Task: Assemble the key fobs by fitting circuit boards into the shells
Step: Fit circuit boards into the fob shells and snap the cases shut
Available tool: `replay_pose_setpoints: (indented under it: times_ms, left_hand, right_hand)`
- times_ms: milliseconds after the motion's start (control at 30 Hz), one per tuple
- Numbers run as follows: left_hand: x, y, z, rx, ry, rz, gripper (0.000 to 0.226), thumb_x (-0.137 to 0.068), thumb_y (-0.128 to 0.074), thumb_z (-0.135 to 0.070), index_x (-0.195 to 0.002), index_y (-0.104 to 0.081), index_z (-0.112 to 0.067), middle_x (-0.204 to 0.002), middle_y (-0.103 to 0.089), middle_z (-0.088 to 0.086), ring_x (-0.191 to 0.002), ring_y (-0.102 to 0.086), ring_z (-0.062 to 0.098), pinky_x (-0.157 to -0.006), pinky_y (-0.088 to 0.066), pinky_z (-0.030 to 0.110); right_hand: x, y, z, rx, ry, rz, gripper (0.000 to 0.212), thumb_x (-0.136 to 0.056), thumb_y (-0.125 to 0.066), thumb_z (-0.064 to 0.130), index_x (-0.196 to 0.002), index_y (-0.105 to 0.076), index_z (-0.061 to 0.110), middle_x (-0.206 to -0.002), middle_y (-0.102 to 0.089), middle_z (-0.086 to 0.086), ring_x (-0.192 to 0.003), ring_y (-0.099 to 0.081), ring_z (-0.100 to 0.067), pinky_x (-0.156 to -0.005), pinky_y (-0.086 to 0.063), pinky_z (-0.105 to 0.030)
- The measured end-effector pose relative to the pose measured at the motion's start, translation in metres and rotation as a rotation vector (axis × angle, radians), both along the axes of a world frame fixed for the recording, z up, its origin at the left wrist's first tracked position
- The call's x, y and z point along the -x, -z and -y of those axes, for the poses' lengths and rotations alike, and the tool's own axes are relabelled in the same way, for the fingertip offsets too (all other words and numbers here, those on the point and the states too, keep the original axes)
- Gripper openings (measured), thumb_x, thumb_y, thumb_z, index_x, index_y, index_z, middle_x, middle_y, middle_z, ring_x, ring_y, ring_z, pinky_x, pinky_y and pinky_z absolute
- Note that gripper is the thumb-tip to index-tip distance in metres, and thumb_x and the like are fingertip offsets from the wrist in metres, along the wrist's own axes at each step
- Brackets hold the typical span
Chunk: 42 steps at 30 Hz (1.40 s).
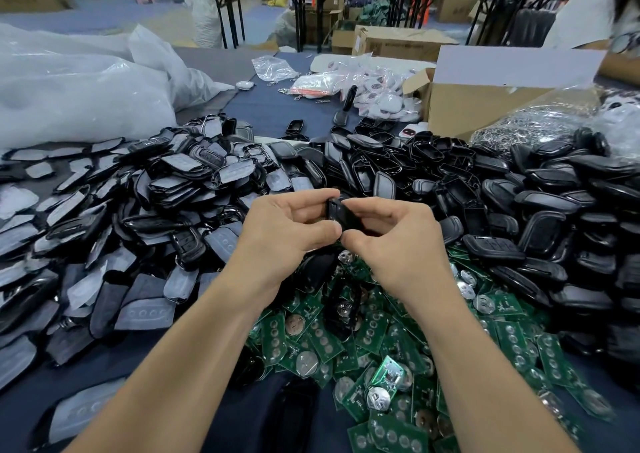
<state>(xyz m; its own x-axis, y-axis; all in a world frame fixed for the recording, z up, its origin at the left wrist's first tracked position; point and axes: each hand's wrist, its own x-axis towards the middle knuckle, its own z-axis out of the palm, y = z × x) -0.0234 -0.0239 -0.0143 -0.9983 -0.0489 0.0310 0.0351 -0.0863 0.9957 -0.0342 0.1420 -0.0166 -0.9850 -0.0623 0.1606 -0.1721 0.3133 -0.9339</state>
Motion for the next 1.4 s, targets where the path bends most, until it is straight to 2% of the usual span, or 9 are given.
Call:
replay_pose_setpoints:
  times_ms: [100, 233, 367, 500, 667, 900, 1100, 1200, 1400]
  left_hand:
    - [-0.001, 0.0, 0.0, 0.008, -0.015, -0.029, 0.047, -0.077, -0.081, 0.014, -0.108, -0.078, -0.021, -0.099, -0.082, 0.004, -0.085, -0.079, 0.013, -0.074, -0.06, 0.021]
    - [-0.002, 0.0, 0.0, 0.032, -0.034, -0.059, 0.044, -0.073, -0.086, 0.009, -0.104, -0.08, -0.022, -0.095, -0.082, 0.004, -0.09, -0.079, 0.016, -0.076, -0.06, 0.02]
    - [-0.002, -0.001, 0.0, 0.068, -0.04, -0.061, 0.043, -0.075, -0.086, 0.006, -0.105, -0.081, -0.024, -0.098, -0.082, 0.003, -0.094, -0.079, 0.017, -0.079, -0.061, 0.024]
    - [-0.004, -0.005, -0.006, 0.034, -0.095, -0.034, 0.022, -0.087, -0.081, -0.005, -0.093, -0.084, -0.027, -0.089, -0.082, 0.003, -0.081, -0.079, 0.013, -0.07, -0.062, 0.024]
    - [-0.002, -0.008, -0.008, 0.005, -0.199, -0.016, 0.038, -0.088, -0.076, 0.005, -0.07, -0.084, -0.027, -0.074, -0.079, 0.008, -0.069, -0.077, 0.018, -0.062, -0.061, 0.024]
    - [-0.003, -0.007, -0.01, 0.024, -0.231, -0.053, 0.042, -0.086, -0.076, 0.007, -0.068, -0.084, -0.029, -0.073, -0.079, 0.009, -0.072, -0.079, 0.024, -0.063, -0.062, 0.026]
    - [-0.004, -0.008, -0.006, 0.079, -0.223, -0.13, 0.031, -0.085, -0.078, 0.007, -0.077, -0.085, -0.022, -0.077, -0.08, 0.01, -0.076, -0.079, 0.028, -0.066, -0.064, 0.03]
    - [-0.005, -0.008, -0.004, 0.118, -0.168, -0.161, 0.024, -0.088, -0.077, 0.005, -0.086, -0.084, -0.018, -0.083, -0.081, 0.008, -0.081, -0.08, 0.027, -0.072, -0.066, 0.034]
    - [-0.006, -0.007, -0.007, 0.123, -0.149, -0.082, 0.019, -0.088, -0.081, -0.008, -0.088, -0.084, -0.026, -0.083, -0.081, 0.004, -0.082, -0.079, 0.02, -0.072, -0.062, 0.025]
  right_hand:
    - [0.002, 0.0, -0.003, 0.042, -0.023, 0.03, 0.039, -0.071, -0.088, 0.013, -0.103, -0.082, 0.034, -0.096, -0.08, 0.017, -0.097, -0.073, 0.002, -0.091, -0.061, -0.032]
    - [0.005, 0.0, -0.007, 0.083, -0.089, 0.066, 0.043, -0.069, -0.089, 0.005, -0.107, -0.082, 0.026, -0.098, -0.081, 0.011, -0.099, -0.075, -0.003, -0.093, -0.061, -0.036]
    - [0.003, -0.001, -0.005, 0.07, -0.064, 0.037, 0.042, -0.07, -0.09, 0.006, -0.103, -0.082, 0.03, -0.094, -0.08, 0.017, -0.093, -0.073, 0.005, -0.085, -0.06, -0.019]
    - [-0.004, -0.002, 0.001, -0.081, 0.031, -0.102, 0.044, -0.073, -0.086, 0.004, -0.107, -0.082, 0.032, -0.08, -0.07, 0.032, -0.085, -0.068, 0.015, -0.073, -0.05, -0.002]
    - [-0.013, -0.002, 0.014, -0.203, 0.067, -0.301, 0.047, -0.076, -0.078, 0.001, -0.114, -0.08, 0.028, -0.109, -0.077, 0.015, -0.107, -0.064, 0.005, -0.097, -0.048, -0.01]
    - [-0.011, -0.001, 0.012, -0.182, 0.062, -0.303, 0.048, -0.075, -0.076, 0.001, -0.11, -0.08, 0.035, -0.102, -0.077, 0.02, -0.096, -0.07, 0.004, -0.09, -0.056, -0.021]
    - [0.001, -0.005, 0.001, 0.168, -0.006, 0.0, 0.023, -0.082, -0.079, 0.01, -0.093, -0.083, 0.03, -0.087, -0.081, 0.007, -0.086, -0.077, -0.02, -0.083, -0.064, -0.043]
    - [0.002, -0.007, -0.003, 0.329, -0.074, 0.128, 0.023, -0.089, -0.075, -0.001, -0.089, -0.082, 0.021, -0.086, -0.081, -0.004, -0.085, -0.078, -0.024, -0.077, -0.064, -0.034]
    - [0.0, -0.008, -0.004, 0.316, -0.033, 0.05, 0.026, -0.083, -0.079, -0.002, -0.088, -0.083, 0.023, -0.084, -0.081, -0.001, -0.083, -0.078, -0.019, -0.081, -0.063, -0.032]
